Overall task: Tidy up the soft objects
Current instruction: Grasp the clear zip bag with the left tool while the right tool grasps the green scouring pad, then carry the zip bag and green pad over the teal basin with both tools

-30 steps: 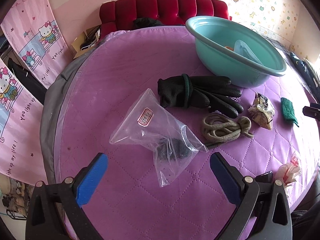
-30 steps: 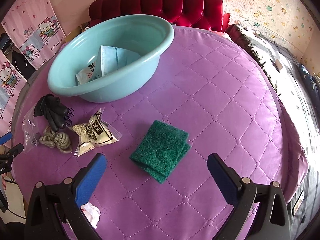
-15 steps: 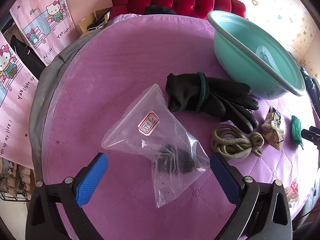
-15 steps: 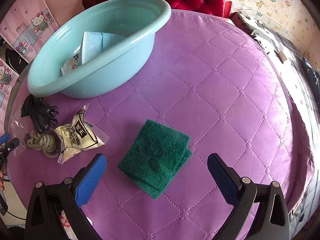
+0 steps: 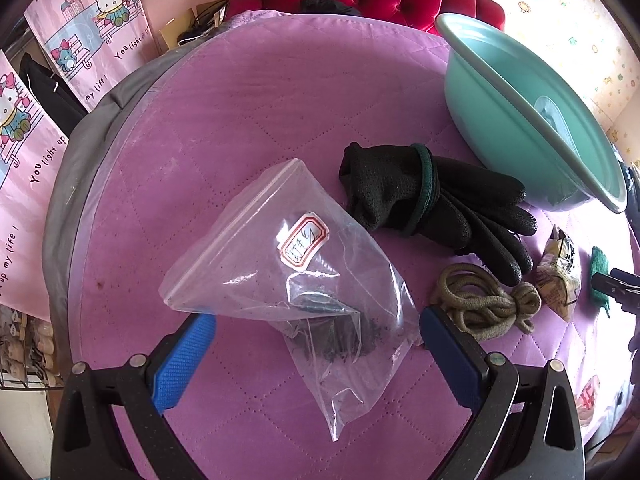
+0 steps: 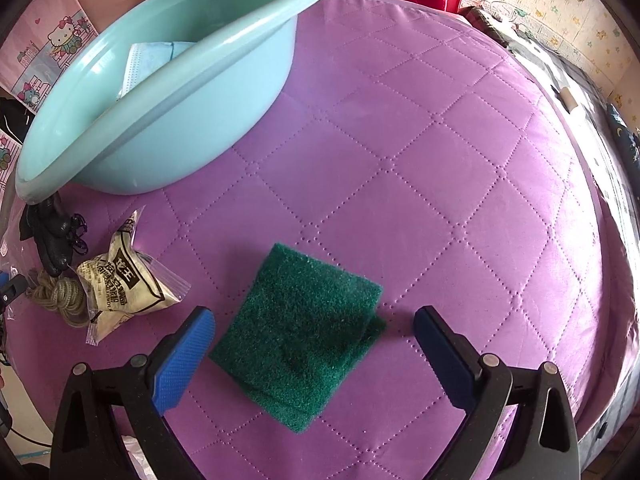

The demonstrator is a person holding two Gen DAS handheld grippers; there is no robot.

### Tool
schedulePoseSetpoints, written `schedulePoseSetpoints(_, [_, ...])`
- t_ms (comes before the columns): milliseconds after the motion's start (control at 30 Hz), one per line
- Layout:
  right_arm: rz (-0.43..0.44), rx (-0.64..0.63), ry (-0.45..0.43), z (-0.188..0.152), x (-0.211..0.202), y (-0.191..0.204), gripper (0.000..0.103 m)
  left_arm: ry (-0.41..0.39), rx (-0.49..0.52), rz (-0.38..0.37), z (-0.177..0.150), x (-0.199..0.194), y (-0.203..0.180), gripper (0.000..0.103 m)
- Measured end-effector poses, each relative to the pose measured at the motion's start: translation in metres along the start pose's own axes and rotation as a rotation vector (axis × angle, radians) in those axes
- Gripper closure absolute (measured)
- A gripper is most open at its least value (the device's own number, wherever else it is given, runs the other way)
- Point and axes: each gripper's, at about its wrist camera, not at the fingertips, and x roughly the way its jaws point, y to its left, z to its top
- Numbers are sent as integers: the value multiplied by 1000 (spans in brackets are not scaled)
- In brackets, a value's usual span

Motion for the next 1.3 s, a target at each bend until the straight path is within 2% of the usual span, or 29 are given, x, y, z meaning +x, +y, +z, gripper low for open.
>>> schedulePoseSetpoints(67, [2, -1, -1, -1, 1, 3, 10, 4, -5, -11, 2, 0, 1, 7])
schedulePoseSetpoints(133, [-8, -8, -3, -2, 2, 5, 19, 7, -8, -28, 2, 0, 2, 21])
schedulePoseSetpoints(167, [-14, -10, -7, -2, 1, 7, 30, 7, -8, -34, 2, 0, 2, 31])
schedulePoseSetpoints(200, [-17, -10, -13, -2, 0, 7, 36, 6, -6, -36, 3, -1, 2, 41])
schedulePoseSetpoints(233, [-13, -9, -17, -3, -3, 7, 51, 5, -1, -36, 3, -1, 1, 45])
schedulePoseSetpoints(267, [-2, -7, -18, -4, -4, 7, 72, 4, 3, -42, 2, -2, 2, 52])
schedulePoseSetpoints(300, [4, -5, -16, -4, -4, 7, 83, 2, 4, -46, 1, -3, 2, 59])
schedulePoseSetpoints(333, [2, -5, -17, -5, -7, 6, 95, 0, 3, -48, 0, -4, 3, 62])
schedulePoseSetpoints(400, [6, -6, -22, -6, -10, 5, 98, 0, 6, -51, -3, -5, 3, 70])
schedulePoseSetpoints(500, [9, -8, -32, -10, -17, 4, 99, -3, 17, -52, -8, -8, 2, 74])
schedulePoseSetpoints(1000, [36, 10, -110, -43, -67, 10, 100, -78, 48, -70, -41, -56, -13, 74])
schedulePoseSetpoints(1300, [42, 4, -157, -57, -96, 18, 100, -101, 91, -77, -50, -74, -20, 74])
